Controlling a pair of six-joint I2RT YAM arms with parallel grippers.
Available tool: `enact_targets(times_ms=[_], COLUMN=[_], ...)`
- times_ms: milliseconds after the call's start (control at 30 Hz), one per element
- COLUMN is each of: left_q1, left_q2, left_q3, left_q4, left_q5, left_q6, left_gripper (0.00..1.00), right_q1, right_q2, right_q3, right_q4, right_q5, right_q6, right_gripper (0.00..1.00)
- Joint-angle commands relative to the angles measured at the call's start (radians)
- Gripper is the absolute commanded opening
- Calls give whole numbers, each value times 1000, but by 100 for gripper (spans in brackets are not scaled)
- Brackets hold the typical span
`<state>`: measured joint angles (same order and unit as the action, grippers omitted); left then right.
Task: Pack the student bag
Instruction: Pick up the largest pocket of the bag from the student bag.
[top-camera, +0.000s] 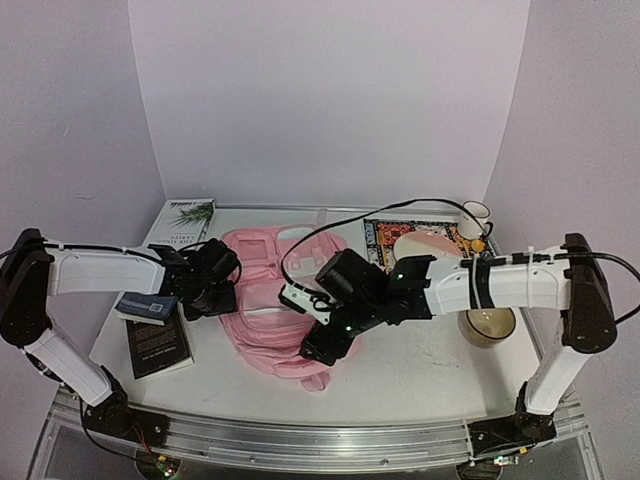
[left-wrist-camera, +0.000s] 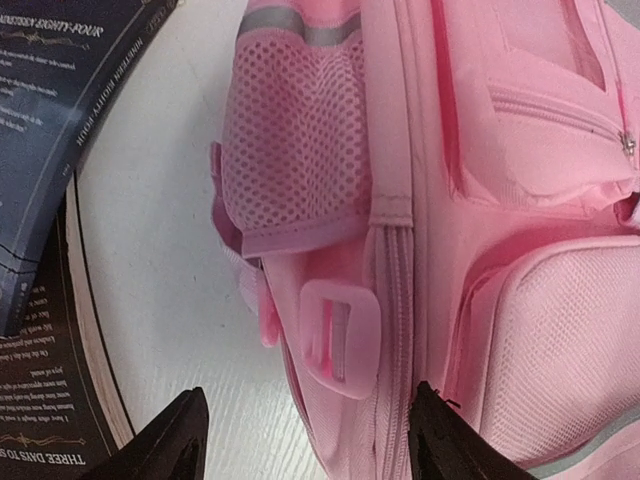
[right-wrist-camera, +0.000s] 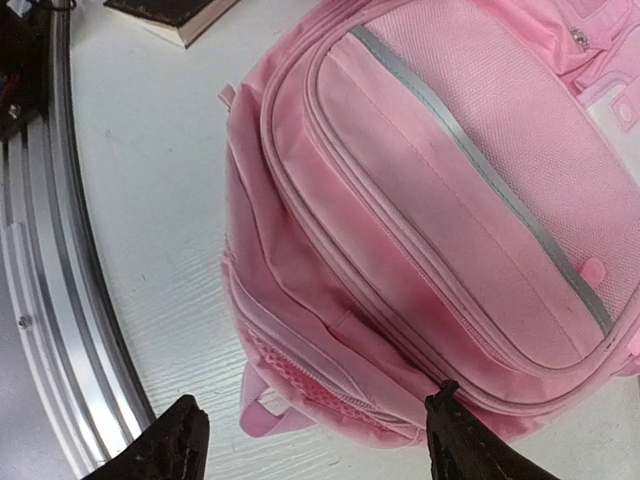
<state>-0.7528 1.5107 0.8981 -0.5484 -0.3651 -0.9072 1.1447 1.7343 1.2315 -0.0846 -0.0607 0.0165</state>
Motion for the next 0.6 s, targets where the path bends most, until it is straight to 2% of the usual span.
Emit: enact_targets(times_ms=[0,233,433,567], left_q1=[-1,-1,-1,-2], left_q2=[-52,-67,-49,-35], left_q3=[-22,-23,-37,-44], left_q4=[4,10,35,54], left_q5=[103,114,128,136], left_q6=[-32,-33,-29,-26], left_gripper=[70,70,70,70], right_q1=[-10,-31,-33,-37], right_q2=[72,154,163,177], right_q3=[55,100,140,168], right_q4=[-92,-92,-92,-92], right_q5=[21,46,4,45], right_q6=[-137,-139,-118,-95], right_gripper=[74,62,52,44])
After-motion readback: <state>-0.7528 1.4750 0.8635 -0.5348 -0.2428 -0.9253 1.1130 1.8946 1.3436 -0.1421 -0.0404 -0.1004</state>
